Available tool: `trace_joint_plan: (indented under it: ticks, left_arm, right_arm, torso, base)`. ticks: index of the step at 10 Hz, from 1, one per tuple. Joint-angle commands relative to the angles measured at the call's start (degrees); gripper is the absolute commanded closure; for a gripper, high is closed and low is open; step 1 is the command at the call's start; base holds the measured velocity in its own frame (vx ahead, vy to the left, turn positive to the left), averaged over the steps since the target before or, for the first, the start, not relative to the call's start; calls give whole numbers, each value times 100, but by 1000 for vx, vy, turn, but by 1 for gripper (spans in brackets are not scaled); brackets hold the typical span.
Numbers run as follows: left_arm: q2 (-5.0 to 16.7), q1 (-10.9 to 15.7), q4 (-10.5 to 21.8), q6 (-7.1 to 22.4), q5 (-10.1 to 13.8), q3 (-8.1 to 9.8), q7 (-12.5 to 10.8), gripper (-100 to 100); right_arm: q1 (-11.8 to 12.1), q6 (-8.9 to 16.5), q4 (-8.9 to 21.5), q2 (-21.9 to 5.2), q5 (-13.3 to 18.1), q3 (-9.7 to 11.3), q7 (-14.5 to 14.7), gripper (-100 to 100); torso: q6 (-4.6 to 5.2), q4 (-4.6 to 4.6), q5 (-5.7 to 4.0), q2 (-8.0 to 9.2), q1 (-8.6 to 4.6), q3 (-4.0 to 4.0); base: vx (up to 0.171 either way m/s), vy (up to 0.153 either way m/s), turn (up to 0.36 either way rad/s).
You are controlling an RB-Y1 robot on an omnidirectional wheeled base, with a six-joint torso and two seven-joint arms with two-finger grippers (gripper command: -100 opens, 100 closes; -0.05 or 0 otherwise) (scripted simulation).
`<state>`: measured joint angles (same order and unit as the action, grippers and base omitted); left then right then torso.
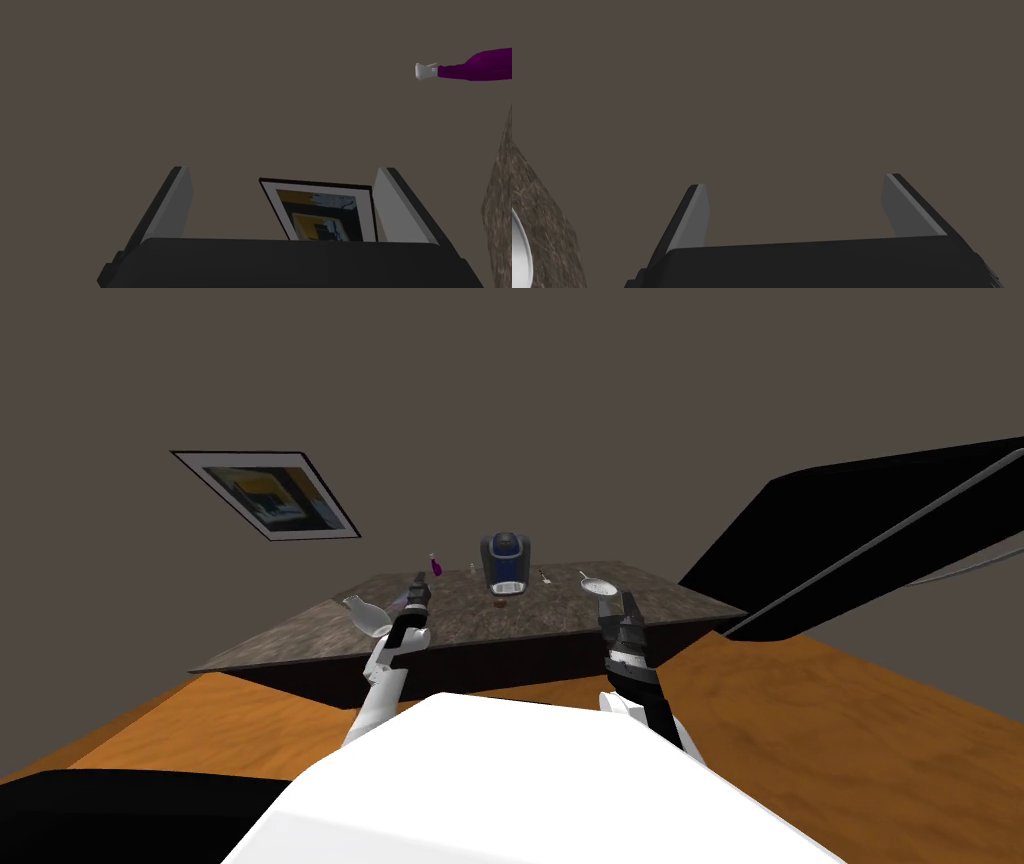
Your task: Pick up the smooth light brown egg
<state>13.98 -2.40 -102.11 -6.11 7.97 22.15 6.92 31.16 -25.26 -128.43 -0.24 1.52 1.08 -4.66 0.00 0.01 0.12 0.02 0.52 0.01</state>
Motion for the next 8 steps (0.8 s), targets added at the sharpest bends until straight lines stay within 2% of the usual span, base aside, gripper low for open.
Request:
trace_joint_plan:
  ticks: [1, 2, 3, 4, 5, 6, 7, 8]
  left_arm:
    - [67, 166, 215, 286, 38, 81, 2, -100]
    - [67, 166, 215, 335, 38, 81, 2, -100]
    - [163, 427, 456, 578, 105, 210, 11, -100]
    - [163, 428, 558, 662, 105, 210, 11, -100]
    - [263, 654, 733, 868, 174, 331, 12, -100]
    - [263, 698, 916, 997, 174, 331, 12, -100]
    - [367, 926, 1054, 1188, 246, 446, 4, -100]
    - [367, 976, 1170, 1337, 246, 446, 4, -100]
  right_arm:
    - [0, 0, 0, 0, 0, 0, 0, 0]
    - [1, 0, 0, 0, 0, 0, 0, 0]
    - [1, 0, 0, 1, 0, 0, 0, 0]
    - [0, 0, 0, 1, 0, 0, 0, 0]
    - [1, 0, 0, 0, 0, 0, 0, 0]
    - [0, 0, 0, 0, 0, 0, 0, 0]
    - [1, 0, 0, 0, 0, 0, 0, 0]
    - [0, 0, 0, 0, 0, 0, 0, 0]
  torso:
    - [0, 0, 0, 0, 0, 0]
    - [-3, 0, 0, 1, -6, 1]
    - [-3, -1, -4, -4, -30, -2]
    - [1, -2, -5, -9, -23, -5]
    - [-2, -2, -3, -6, -19, -4]
    - [1, 1, -2, 8, -13, 4]
    - [-3, 1, -2, 5, -17, 3]
    - [1, 0, -2, -1, -10, 0]
  base:
    - [-38, 115, -75]
    - [-18, 46, 15]
    - [-8, 79, -96]
    - [-22, 92, -112]
    - [-75, 107, -154]
    - [-52, 95, -81]
    - [-31, 115, -157]
    - [-26, 106, -78]
